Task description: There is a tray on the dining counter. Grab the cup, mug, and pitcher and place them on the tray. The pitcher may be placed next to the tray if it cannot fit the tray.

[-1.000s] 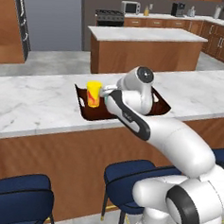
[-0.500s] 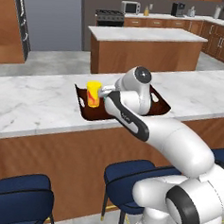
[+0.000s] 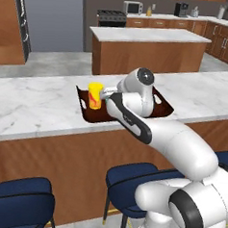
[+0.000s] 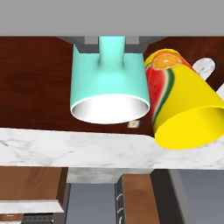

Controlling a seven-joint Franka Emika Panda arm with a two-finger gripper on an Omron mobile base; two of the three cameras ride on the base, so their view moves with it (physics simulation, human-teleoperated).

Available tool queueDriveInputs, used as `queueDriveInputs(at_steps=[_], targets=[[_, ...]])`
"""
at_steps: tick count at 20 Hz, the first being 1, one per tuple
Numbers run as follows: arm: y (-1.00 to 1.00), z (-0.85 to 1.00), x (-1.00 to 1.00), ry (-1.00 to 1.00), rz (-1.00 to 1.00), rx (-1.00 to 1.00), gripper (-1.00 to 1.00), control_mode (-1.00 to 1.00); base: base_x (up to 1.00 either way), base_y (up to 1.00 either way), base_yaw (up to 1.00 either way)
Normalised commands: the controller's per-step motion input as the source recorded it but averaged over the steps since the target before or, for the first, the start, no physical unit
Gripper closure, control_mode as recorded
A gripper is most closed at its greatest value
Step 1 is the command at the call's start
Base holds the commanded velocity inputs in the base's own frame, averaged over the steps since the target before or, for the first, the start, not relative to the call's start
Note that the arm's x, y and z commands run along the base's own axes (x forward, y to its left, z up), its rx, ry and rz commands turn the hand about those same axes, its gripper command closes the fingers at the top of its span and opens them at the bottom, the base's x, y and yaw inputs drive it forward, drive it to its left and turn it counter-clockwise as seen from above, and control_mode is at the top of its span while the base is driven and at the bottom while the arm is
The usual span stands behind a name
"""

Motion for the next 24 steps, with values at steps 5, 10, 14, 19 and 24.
queueDriveInputs(at_steps=[5,10,14,19,24], targets=[[0.0,0.0,0.0,0.0,0.0,0.0,-1.0,-1.0,0.0,0.0,0.0],[0.0,0.0,0.0,0.0,0.0,0.0,-1.0,-1.0,0.0,0.0,0.0],[0.0,0.0,0.0,0.0,0.0,0.0,-1.0,-1.0,0.0,0.0,0.0],[-0.02,0.01,0.01,0.0,0.0,0.0,-1.0,-1.0,0.0,0.0,0.0],[-0.33,0.09,0.05,0.01,0.02,0.0,-1.0,-1.0,0.0,0.0,0.0]])
